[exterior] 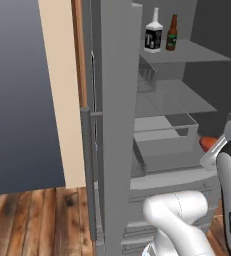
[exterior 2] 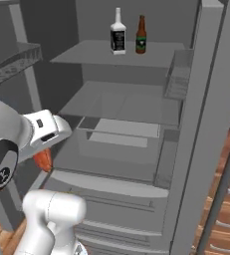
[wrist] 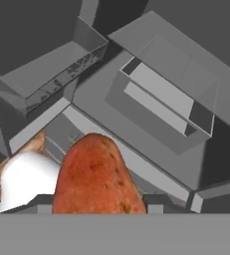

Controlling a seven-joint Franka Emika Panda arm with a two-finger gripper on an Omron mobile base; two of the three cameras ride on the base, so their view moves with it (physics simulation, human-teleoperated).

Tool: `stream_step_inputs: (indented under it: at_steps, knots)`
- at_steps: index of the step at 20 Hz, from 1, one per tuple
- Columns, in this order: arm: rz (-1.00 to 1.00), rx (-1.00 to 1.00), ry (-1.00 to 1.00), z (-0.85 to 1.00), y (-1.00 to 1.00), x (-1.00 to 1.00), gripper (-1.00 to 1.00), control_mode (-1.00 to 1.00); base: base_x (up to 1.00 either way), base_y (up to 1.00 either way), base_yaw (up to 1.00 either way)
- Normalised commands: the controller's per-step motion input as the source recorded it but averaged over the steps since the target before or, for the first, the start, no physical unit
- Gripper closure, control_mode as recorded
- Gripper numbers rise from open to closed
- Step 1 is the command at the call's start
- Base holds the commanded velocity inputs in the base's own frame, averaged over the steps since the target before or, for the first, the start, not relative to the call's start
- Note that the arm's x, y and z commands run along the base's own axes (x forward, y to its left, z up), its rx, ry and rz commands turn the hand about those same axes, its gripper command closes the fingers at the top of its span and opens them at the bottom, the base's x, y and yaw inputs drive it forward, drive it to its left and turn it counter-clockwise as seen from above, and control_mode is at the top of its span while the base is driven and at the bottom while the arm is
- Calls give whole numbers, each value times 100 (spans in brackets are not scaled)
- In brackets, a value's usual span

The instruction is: Place the liquor and beer on the top shelf of the fridge to keep them out of children's reach, and place the sweet potato on lower shelves for easy access.

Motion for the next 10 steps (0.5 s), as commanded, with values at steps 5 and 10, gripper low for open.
stream_step_inputs:
  at_steps: [5,10]
  knots:
    - [0,0,0,0,0,0,100,100,65,-26,-14]
    - [0,0,0,0,0,0,100,100,59,-33,-10]
